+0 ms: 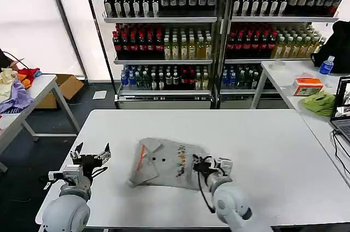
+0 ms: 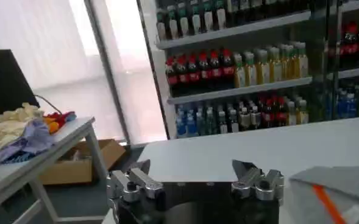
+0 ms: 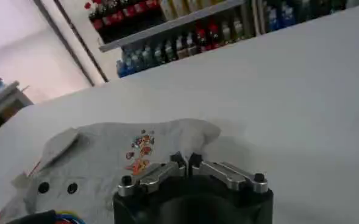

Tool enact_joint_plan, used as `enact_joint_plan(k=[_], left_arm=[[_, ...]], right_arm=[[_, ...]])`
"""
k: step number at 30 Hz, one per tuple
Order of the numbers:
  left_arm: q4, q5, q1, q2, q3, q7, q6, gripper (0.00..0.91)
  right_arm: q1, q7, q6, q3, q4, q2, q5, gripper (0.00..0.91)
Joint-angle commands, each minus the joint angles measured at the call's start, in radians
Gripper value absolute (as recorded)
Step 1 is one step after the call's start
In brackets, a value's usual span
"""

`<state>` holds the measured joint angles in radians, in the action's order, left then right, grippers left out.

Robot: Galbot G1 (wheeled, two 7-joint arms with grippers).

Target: Fold and organize the clothes.

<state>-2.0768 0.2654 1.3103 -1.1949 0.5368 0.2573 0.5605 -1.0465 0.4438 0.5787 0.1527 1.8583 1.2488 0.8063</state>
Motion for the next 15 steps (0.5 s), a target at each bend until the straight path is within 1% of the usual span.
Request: enact_joint_plan(k=[1, 3, 4, 5, 6, 7, 8, 10, 12, 13, 14, 15], left_arm=[[-0.01, -0.001, 0.0, -0.018, -0.014, 0.002, 0.006, 0.907], [-0.013, -0.001, 0.002, -0.025, -0.016, 0.002, 0.006, 0.907], [-0.014, -0.001, 0.004, -0.031, -0.016, 0.002, 0.006, 0.907], [-0.013, -0.002, 0.005, -0.035, -0.015, 0.001, 0.005, 0.907], [-0.01, -0.001, 0.006, -0.04, -0.013, 0.001, 0.004, 0.907], [-0.009, 0.0, 0.006, -0.044, -0.012, 0.001, 0.004, 0.907], [-0.004, 0.0, 0.006, -0.046, -0.012, 0.001, 0.004, 0.907], [-0.007, 0.0, 0.01, -0.046, -0.011, 0.002, 0.004, 0.907], [-0.021, 0.001, 0.018, -0.046, -0.009, 0.001, 0.005, 0.907], [-0.024, 0.001, 0.022, -0.045, -0.008, 0.001, 0.005, 0.907], [-0.024, 0.0, 0.024, -0.045, -0.009, 0.001, 0.005, 0.907], [-0.025, 0.0, 0.027, -0.046, -0.008, 0.001, 0.005, 0.907]], right_arm=[[0.07, -0.058, 0.0, 0.12, -0.063, -0.262, 0.011, 0.0], [0.097, -0.096, -0.001, 0.129, -0.112, -0.262, -0.036, 0.0], [0.113, -0.132, -0.001, 0.132, -0.137, -0.255, -0.07, 0.0], [0.124, -0.155, -0.001, 0.136, -0.165, -0.243, -0.092, 0.0], [0.14, -0.169, -0.001, 0.136, -0.187, -0.229, -0.097, 0.01], [0.151, -0.176, 0.0, 0.134, -0.206, -0.213, -0.109, 0.131], [0.158, -0.184, -0.001, 0.133, -0.219, -0.198, -0.135, 0.907], [0.157, -0.191, -0.001, 0.135, -0.229, -0.178, -0.177, 0.907], [0.145, -0.187, -0.019, 0.154, -0.218, -0.162, -0.262, 0.907], [0.133, -0.182, -0.048, 0.168, -0.2, -0.148, -0.352, 0.907], [0.111, -0.157, -0.099, 0.194, -0.165, -0.13, -0.426, 0.907], [0.107, -0.154, -0.115, 0.203, -0.149, -0.127, -0.453, 0.907]])
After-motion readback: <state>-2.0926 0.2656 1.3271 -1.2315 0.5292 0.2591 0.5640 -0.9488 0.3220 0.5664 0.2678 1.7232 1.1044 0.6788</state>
